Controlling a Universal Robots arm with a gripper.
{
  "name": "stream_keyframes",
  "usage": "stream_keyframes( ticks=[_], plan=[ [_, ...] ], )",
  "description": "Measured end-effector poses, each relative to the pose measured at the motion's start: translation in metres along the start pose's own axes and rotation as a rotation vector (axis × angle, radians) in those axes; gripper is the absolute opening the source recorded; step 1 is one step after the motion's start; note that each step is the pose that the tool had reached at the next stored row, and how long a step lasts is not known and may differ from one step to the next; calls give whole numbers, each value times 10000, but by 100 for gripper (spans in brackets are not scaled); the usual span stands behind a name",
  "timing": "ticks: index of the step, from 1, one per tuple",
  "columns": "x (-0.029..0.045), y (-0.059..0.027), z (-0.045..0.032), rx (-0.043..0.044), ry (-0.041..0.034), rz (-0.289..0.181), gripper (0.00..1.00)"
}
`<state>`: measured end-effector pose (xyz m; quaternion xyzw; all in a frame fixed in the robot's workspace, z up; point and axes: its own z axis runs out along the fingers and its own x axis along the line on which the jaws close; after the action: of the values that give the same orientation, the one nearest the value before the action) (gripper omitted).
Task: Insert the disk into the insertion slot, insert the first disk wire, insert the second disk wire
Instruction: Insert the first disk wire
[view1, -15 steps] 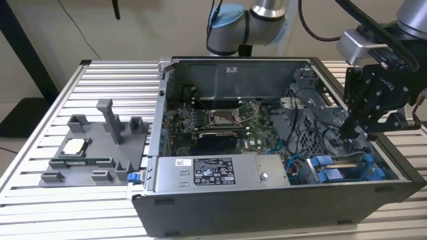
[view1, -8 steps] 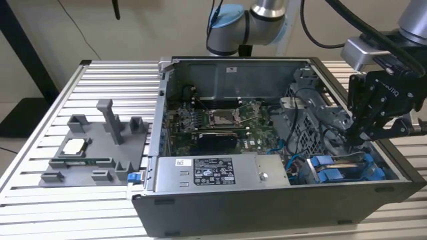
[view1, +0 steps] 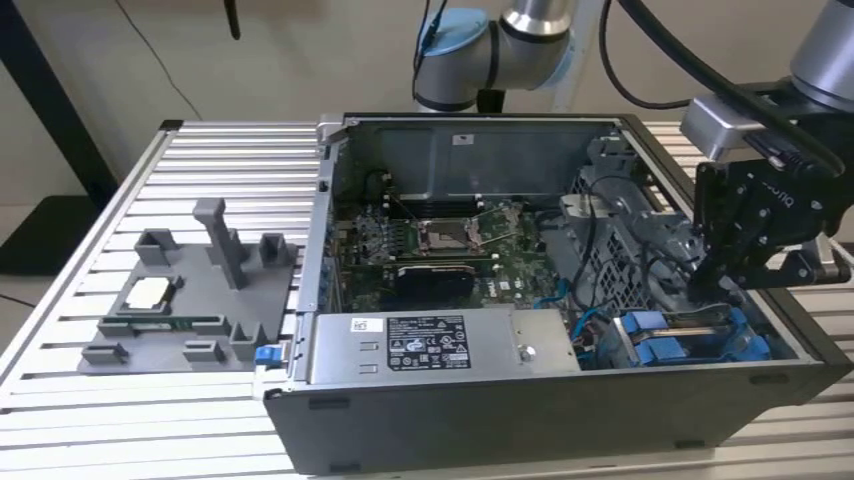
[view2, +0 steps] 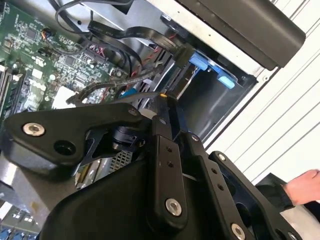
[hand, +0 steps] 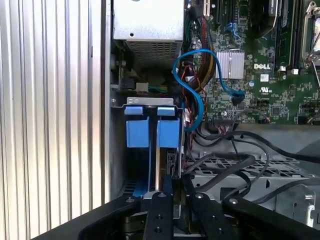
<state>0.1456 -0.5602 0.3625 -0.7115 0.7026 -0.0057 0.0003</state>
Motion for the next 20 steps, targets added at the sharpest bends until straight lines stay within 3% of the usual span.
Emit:
stream_keyframes(
  ticks=[12,20],
  plan=[
    [0,-85,164,157,94,-320,19],
    [-2,-93,214,309,97,-397,19]
  ],
)
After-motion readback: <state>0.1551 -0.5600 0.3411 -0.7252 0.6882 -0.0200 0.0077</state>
